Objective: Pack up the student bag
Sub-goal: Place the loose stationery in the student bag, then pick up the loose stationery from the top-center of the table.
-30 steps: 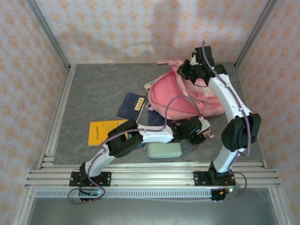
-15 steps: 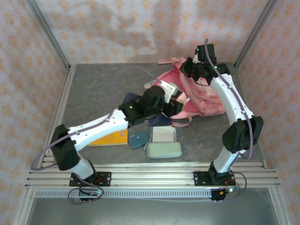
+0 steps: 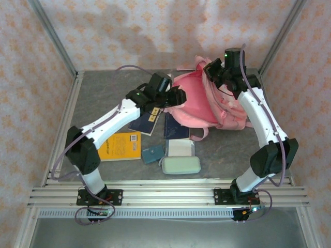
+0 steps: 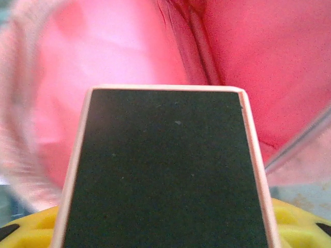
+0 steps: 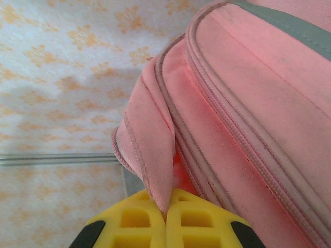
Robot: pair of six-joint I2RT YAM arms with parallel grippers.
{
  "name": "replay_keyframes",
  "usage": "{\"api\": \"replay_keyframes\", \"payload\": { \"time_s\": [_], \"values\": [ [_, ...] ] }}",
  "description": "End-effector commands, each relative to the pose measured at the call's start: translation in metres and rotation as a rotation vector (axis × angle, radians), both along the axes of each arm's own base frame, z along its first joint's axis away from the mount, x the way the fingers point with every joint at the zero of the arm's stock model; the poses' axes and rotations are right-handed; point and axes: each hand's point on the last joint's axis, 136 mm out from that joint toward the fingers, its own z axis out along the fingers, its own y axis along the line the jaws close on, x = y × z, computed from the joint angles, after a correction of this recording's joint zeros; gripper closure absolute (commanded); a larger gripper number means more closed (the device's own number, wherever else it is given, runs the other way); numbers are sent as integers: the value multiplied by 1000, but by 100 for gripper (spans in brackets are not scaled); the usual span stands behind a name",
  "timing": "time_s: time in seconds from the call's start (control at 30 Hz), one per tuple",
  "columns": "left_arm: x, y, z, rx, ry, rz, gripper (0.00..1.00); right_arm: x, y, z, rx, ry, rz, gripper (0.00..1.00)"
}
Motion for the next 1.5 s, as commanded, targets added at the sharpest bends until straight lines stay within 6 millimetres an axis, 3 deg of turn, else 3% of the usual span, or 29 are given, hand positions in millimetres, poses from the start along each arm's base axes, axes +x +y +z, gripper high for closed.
{"api": "replay_keyframes", "payload": {
  "time_s": [0.0, 0.1, 0.23, 0.3, 0.37, 0.4, 0.47, 0.67, 0.83, 1.13, 1.17, 1.2, 1.3, 1.37, 1.47],
  "values": [
    [29, -33, 21, -203, 25, 19, 60, -2, 7, 73, 149, -203, 9, 100],
    [51, -67, 17, -305, 69, -10, 64, -4, 8, 78, 171, -223, 10, 100],
    [65, -106, 16, -419, 97, -48, 61, -4, 13, 86, 221, -254, 21, 100],
    [67, -124, 12, -449, 114, -80, 50, -2, 15, 91, 254, -269, 23, 100],
    [66, -139, 9, -473, 132, -110, 29, -2, 18, 95, 273, -283, 30, 100],
    [65, -144, 9, -481, 134, -119, 20, -2, 20, 95, 276, -285, 33, 100],
    [65, -147, 13, -495, 122, -129, 11, -2, 21, 96, 275, -290, 39, 100],
    [60, -137, 32, -457, 70, -164, 7, -8, 10, 87, 149, -283, 23, 100],
    [45, -107, 45, -294, 8, -171, 7, -15, -15, 67, -17, -247, -36, 100],
    [15, -23, 79, 52, -155, -92, 8, -27, -71, 29, -287, -141, -216, 100],
    [10, -8, 88, 79, -173, -55, 8, -28, -77, 28, -308, -136, -233, 100],
    [8, 11, 93, 142, -197, -3, 1, -29, -82, 26, -335, -133, -250, 100],
    [-1, 74, 118, 364, -336, 176, 0, -29, -93, 26, -397, -143, -283, 100],
    [-3, 104, 128, 450, -401, 264, 0, -28, -96, 28, -420, -148, -281, 100],
    [4, 143, 116, 539, -341, 382, 0, -31, -107, 32, -446, -135, -302, 100]
  ]
}}
